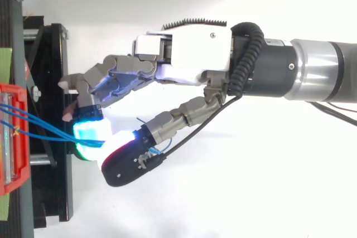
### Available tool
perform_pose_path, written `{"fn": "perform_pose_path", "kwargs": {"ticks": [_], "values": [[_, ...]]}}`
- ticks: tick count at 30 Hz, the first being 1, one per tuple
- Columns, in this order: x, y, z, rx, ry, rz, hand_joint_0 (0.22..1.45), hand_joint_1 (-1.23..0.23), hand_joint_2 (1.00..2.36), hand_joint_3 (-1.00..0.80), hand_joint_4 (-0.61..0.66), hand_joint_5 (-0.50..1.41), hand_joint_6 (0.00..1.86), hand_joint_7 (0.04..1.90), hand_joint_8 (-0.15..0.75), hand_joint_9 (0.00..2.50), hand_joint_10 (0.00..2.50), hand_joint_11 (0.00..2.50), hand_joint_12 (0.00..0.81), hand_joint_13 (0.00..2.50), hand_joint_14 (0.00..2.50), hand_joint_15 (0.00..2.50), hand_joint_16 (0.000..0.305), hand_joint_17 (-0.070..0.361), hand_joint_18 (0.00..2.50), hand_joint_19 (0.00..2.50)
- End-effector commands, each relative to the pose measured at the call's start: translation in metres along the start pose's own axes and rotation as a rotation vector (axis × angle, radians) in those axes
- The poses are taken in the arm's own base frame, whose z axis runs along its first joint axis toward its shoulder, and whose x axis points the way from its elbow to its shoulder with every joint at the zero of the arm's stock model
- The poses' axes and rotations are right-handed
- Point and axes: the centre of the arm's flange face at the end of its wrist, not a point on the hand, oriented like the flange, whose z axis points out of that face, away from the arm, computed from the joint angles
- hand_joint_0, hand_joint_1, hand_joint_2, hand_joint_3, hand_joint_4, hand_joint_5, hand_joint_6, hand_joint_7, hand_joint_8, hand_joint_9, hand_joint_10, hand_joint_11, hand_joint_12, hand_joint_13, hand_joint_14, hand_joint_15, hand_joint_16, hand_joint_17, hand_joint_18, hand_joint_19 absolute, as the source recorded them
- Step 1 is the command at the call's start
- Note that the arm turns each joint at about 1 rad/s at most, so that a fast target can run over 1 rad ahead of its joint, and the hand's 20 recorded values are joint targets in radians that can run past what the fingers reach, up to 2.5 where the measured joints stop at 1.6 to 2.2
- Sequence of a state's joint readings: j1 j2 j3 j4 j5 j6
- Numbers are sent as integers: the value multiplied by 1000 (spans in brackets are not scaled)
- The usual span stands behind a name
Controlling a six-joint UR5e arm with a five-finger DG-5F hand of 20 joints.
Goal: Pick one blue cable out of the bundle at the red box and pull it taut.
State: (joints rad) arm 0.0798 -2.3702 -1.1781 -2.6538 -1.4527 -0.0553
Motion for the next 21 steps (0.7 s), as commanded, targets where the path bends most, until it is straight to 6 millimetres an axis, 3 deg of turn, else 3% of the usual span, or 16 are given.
{"fn": "perform_pose_path", "kwargs": {"ticks": [1, 10, 14, 16, 17, 21], "values": [[0, 0, 0, 0, 0, 0, 627, -881, 1021, -131, 123, -140, 868, 1068, 317, 652, 5, 198, 379, 327, 0, 0, 58, 129, 387, 93], [0, -1, 0, 1, 0, 0, 703, -951, 1017, -239, 99, -159, 881, 1074, 307, 606, 4, 188, 377, 298, 0, 0, 58, 131, 380, 49], [0, 0, 0, 0, 0, 0, 736, -973, 1011, -350, 93, -170, 881, 1007, 303, 574, 5, 184, 378, 269, 0, 0, 59, 133, 356, 23], [0, 1, 0, -2, 0, 2, 740, -956, 1002, -471, 149, -174, 877, 931, 300, 567, 5, 181, 378, 266, 0, 0, 59, 133, 351, 35], [0, 0, 0, 0, 0, 0, 690, -920, 1000, -500, 214, -171, 867, 944, 299, 565, 4, 181, 378, 264, 0, 0, 59, 133, 350, 50], [0, 1, 1, -5, 0, 1, 570, -806, 1000, -500, 223, -167, 860, 936, 306, 579, 5, 182, 385, 272, 0, 0, 60, 135, 350, 78]]}}
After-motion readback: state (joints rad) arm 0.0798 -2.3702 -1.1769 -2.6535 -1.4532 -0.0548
